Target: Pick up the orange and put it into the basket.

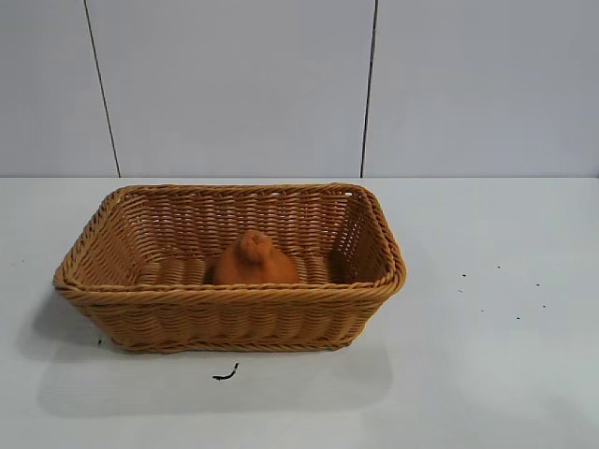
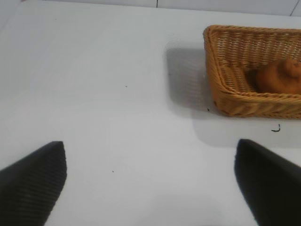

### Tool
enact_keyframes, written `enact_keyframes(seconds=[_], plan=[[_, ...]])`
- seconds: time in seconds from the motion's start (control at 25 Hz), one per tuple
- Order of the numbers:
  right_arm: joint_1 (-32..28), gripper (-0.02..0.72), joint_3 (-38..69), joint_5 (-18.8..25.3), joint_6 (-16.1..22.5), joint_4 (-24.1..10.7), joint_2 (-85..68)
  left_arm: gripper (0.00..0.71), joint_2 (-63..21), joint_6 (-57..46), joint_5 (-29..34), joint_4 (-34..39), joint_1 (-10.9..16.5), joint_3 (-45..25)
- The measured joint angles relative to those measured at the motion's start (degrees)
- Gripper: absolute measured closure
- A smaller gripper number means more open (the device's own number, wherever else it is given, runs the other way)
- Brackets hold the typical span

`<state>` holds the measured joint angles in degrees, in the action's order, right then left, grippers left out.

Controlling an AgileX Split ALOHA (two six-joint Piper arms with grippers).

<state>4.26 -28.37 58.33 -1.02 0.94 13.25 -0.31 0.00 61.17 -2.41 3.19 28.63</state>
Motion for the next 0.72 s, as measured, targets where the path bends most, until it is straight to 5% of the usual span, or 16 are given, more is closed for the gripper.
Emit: enact_keyframes(seconds=[0.72], plan=[[0.00, 0.010, 0.30, 0.07, 0.43, -0.94, -13.45, 0.014, 0.00, 0.00, 0.00, 0.00, 0.00, 0.00]])
